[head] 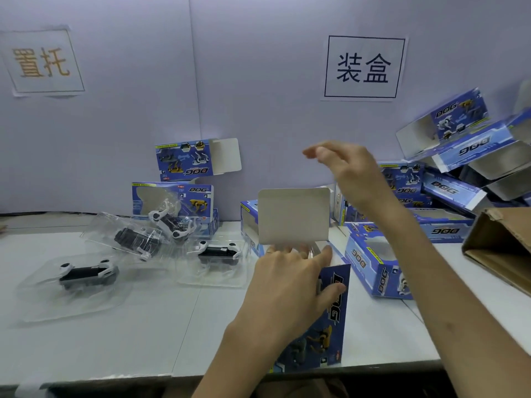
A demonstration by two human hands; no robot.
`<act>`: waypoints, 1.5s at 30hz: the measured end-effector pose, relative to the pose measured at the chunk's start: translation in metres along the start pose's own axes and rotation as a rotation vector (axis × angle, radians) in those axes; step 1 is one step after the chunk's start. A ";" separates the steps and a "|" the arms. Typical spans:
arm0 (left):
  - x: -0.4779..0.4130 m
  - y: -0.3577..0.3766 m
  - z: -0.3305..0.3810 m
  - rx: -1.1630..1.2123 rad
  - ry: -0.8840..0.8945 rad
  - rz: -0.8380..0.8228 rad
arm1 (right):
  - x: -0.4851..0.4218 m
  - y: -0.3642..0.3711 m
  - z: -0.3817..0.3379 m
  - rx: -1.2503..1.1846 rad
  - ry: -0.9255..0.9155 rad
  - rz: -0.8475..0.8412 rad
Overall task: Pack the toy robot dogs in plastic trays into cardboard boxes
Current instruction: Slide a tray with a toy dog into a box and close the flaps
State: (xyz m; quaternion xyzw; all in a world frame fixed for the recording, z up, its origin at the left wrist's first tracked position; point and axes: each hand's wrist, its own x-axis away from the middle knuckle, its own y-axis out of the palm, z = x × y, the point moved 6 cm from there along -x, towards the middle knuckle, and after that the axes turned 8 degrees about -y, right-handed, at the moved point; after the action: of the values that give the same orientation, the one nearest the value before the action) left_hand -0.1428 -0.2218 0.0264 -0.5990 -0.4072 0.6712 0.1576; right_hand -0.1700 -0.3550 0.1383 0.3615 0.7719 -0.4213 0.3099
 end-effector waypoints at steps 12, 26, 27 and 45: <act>0.007 -0.008 0.000 0.054 -0.047 0.095 | 0.073 0.026 -0.006 -0.062 0.066 -0.642; 0.020 -0.007 -0.005 0.236 -0.052 0.279 | 0.102 0.035 0.017 -0.265 -0.004 -0.388; 0.024 -0.007 -0.007 0.300 -0.035 0.334 | 0.101 0.035 0.017 -0.272 -0.006 -0.370; 0.076 0.012 -0.021 0.544 -0.195 0.671 | 0.096 0.030 -0.001 0.017 -0.108 -0.549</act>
State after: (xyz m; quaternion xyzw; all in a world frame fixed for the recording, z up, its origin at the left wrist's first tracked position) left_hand -0.1380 -0.1685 -0.0328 -0.5686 -0.0118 0.8214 0.0437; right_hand -0.1979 -0.3145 0.0506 0.1182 0.8197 -0.5147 0.2218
